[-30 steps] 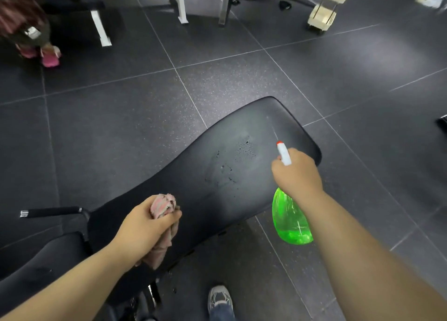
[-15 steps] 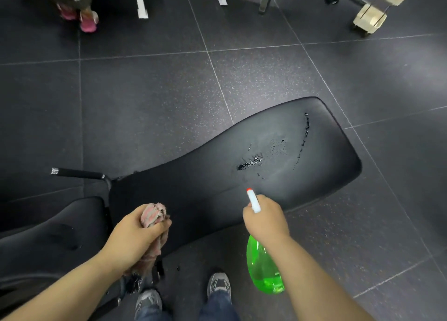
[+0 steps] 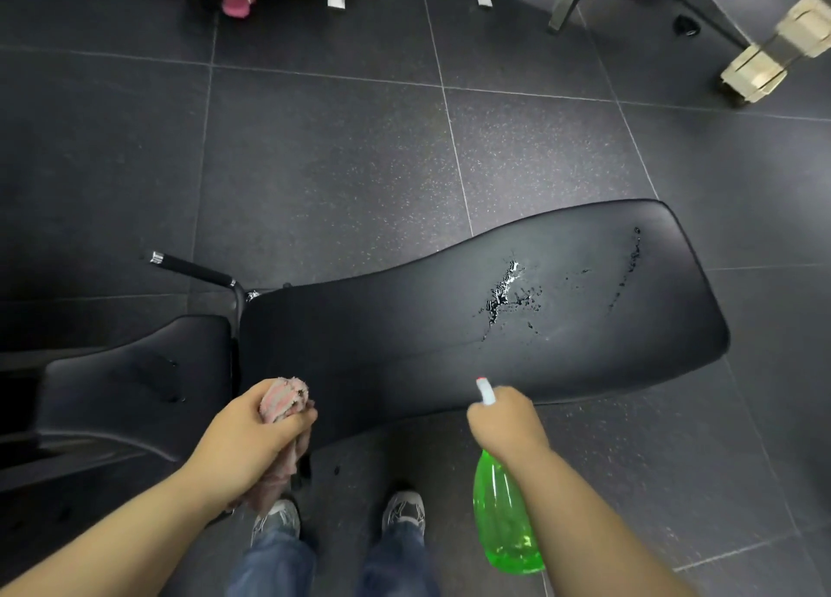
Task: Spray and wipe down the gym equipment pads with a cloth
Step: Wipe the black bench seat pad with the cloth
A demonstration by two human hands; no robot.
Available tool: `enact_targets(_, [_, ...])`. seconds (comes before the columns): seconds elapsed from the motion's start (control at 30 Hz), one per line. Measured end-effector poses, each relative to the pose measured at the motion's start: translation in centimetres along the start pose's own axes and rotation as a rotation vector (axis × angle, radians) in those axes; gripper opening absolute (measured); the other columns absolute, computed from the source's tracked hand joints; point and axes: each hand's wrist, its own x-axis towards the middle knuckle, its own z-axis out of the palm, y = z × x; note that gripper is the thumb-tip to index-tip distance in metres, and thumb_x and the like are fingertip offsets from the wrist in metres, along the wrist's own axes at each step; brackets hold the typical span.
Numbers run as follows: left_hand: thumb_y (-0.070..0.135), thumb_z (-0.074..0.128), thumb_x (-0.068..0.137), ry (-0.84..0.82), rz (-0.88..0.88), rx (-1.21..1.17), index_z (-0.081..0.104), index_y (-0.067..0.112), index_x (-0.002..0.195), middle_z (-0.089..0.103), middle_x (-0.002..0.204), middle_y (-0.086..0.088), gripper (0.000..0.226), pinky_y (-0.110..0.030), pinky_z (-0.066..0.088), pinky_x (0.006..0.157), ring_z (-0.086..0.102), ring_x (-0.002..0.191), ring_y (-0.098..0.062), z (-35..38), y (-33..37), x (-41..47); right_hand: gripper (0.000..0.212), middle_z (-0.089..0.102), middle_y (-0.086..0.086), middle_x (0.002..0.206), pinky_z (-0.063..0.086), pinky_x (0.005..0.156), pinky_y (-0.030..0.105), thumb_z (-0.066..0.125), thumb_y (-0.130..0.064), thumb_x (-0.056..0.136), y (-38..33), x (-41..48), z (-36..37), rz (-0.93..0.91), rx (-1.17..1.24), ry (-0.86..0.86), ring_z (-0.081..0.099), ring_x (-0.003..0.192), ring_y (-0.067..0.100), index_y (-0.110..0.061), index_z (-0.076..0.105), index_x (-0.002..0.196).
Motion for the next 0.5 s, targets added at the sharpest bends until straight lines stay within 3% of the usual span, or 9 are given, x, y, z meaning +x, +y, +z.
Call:
enact_targets(0.07, [0.019,0.076,0.083,-0.009,-0.022,-0.016,0.067,0.019,0.085,0.072,0.07,-0.002,0.009,-0.016,0.047,0.055,0.063,0.056,-0.007,-1.1,-1.0,-0.1,0.01,0.065,0.016,0.108,0.033,0.067,0.03,0.049,-0.016,0.089,-0.8,-1.1,1.8,-0.057,0.001,-0.027,0.056,0.092,0.035,-0.011,0.057,0.087])
enact_targets(0.2, [0.024,0.077,0.082,0.013,-0.033,-0.014,0.068,0.025,0.085,0.072,0.072,0.001,0.01,-0.031,0.052,0.068,0.067,0.065,-0.015,-3.1,-2.6,0.3,0.017,0.066,0.015,0.105,0.045,0.077,0.037,0.052,-0.015,0.088,-4.1,-1.6,2.6,-0.19,0.115,0.116,0.059,0.098,0.036,-0.009,0.059,0.102])
enact_targets(0.27, [0.024,0.077,0.082,0.048,-0.016,-0.013,0.068,0.024,0.084,0.072,0.072,0.002,0.009,-0.022,0.049,0.063,0.065,0.062,-0.009,-3.9,-3.3,0.4,0.018,0.066,0.015,0.106,0.045,0.079,0.038,0.051,-0.015,0.089,-5.7,-1.3,2.8,-0.203,0.117,0.16,0.059,0.1,0.038,-0.009,0.059,0.104])
enact_targets(0.37, [0.02,0.075,0.084,0.063,-0.014,-0.038,0.066,0.016,0.082,0.07,0.067,-0.004,0.01,-0.019,0.047,0.053,0.06,0.052,-0.009,-4.9,-4.4,0.4,0.006,0.066,0.017,0.107,0.036,0.071,0.032,0.049,-0.015,0.089,-6.5,-1.2,4.1,-0.13,0.007,0.089,0.058,0.096,0.037,-0.012,0.054,0.087])
enact_targets(0.5, [0.023,0.075,0.084,0.022,-0.047,-0.044,0.065,0.02,0.08,0.07,0.065,-0.001,0.011,-0.034,0.051,0.067,0.064,0.058,-0.014,-6.2,-6.1,0.6,0.01,0.066,0.013,0.104,0.036,0.069,0.029,0.049,-0.015,0.085,-6.2,-2.6,7.3,-0.065,-0.091,-0.088,0.051,0.083,0.033,-0.015,0.048,0.075])
